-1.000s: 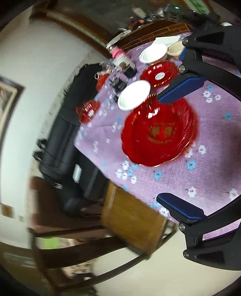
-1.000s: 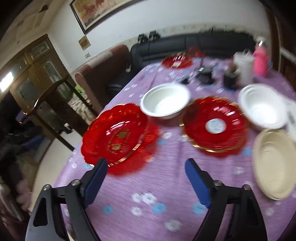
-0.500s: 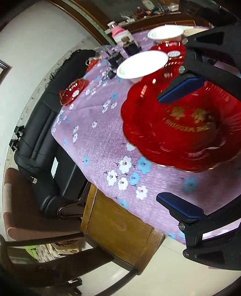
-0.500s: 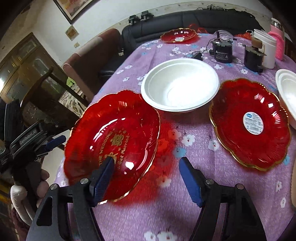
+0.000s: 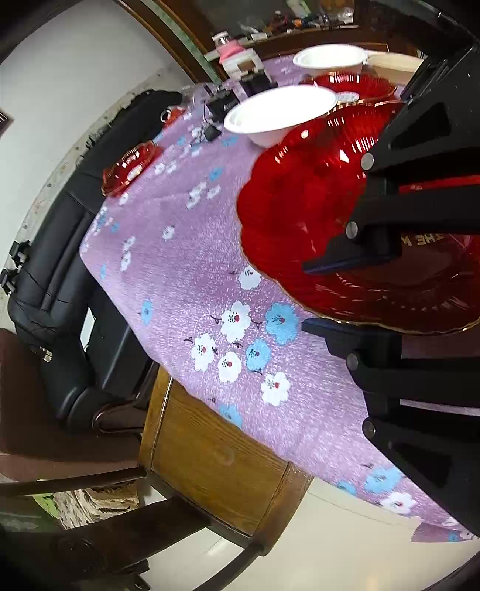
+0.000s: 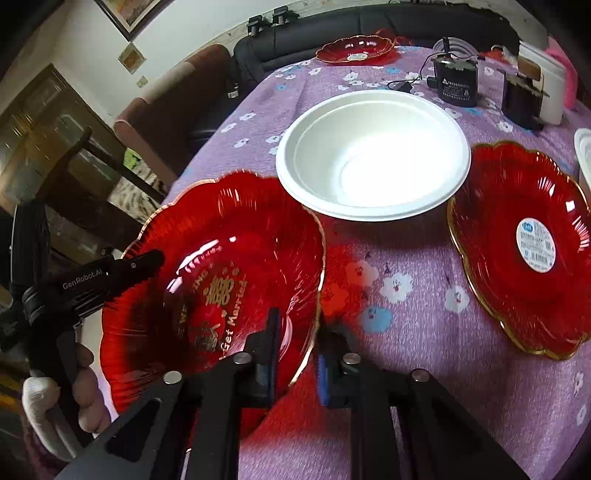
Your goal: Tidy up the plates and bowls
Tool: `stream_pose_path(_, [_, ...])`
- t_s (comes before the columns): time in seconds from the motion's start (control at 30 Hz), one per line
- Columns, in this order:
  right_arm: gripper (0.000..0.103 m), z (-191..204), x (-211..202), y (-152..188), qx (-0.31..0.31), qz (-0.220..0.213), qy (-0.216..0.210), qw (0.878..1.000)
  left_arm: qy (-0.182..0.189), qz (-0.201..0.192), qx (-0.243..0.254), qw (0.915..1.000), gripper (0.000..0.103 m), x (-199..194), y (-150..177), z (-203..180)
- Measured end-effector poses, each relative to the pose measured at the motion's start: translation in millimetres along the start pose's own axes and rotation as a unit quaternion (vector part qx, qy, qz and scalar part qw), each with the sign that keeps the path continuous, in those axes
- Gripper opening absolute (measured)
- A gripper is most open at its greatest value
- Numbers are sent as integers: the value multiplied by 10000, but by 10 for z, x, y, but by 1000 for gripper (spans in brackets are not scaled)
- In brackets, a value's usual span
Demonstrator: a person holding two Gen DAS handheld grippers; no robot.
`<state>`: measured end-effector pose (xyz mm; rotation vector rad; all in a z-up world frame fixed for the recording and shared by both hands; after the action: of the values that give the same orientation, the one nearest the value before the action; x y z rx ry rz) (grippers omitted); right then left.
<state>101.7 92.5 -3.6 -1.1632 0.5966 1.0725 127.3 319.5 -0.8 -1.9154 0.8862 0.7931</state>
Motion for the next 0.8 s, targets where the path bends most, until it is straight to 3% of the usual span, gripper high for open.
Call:
stream_pose_path(0.17, [18, 125, -179, 138, -341, -166, 68, 9993, -166, -269, 180, 9993, 24, -275, 111, -77])
stream_pose_path(0.3, [18, 128, -301, 304, -347, -159, -80, 9992, -67, -372, 152, 9992, 24, -480, 295, -59])
stream_pose_path(0.63, [18, 134, -176, 631, -454, 19, -12, 9990, -301, -163, -65, 9994, 24, -368, 610, 124])
stream_pose_path(0.73, [19, 150, -266, 649, -545, -165, 75, 9983, -279, -226, -205, 9991, 36, -405, 661, 161])
stream_pose_path(0.8, [25, 161, -372, 663, -632, -292, 94, 9975, -278, -334, -180, 9989, 42, -477, 674, 133])
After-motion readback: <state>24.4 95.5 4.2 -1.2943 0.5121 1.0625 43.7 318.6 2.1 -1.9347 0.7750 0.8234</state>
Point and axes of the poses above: each gripper's, at about its wrist camera, not at the fingertips, and x roughly the way its jaws point, z to its left, y to its underside, the point moved 4 cm from there along x, roughly the way its jaws point, and after that the axes turned 5 degrees about y, right-handed, at the moved point
